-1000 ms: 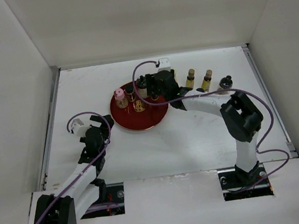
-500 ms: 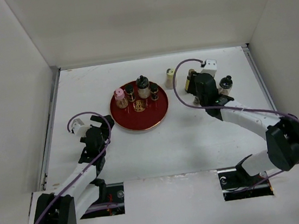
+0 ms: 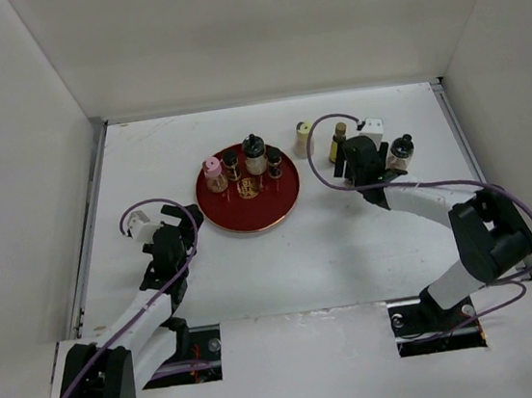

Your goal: Organize the condiment bottles

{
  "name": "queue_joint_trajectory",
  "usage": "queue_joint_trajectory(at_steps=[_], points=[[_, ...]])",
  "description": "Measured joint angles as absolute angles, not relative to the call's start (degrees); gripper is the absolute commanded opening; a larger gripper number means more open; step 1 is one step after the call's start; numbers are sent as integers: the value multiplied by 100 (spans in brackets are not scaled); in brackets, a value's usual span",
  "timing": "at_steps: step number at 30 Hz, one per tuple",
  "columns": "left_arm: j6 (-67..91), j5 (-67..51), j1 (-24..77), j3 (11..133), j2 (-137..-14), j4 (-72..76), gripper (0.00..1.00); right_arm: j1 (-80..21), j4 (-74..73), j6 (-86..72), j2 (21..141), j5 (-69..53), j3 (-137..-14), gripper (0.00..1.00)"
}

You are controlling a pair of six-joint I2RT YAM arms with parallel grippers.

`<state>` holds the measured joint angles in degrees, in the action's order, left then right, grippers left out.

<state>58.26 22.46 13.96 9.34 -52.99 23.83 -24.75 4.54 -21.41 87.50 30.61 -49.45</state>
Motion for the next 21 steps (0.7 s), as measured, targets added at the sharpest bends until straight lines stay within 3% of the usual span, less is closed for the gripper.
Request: queue_joint_trajectory(at_steps=[11, 21], points=[[5826, 2241, 1396, 934, -5317, 2383, 100, -2434, 657, -2062, 9017, 3044, -5065, 47], [5826, 2244, 1400, 934, -5343, 2386, 100, -3083, 556, -1887, 8254, 3249, -5028, 44]])
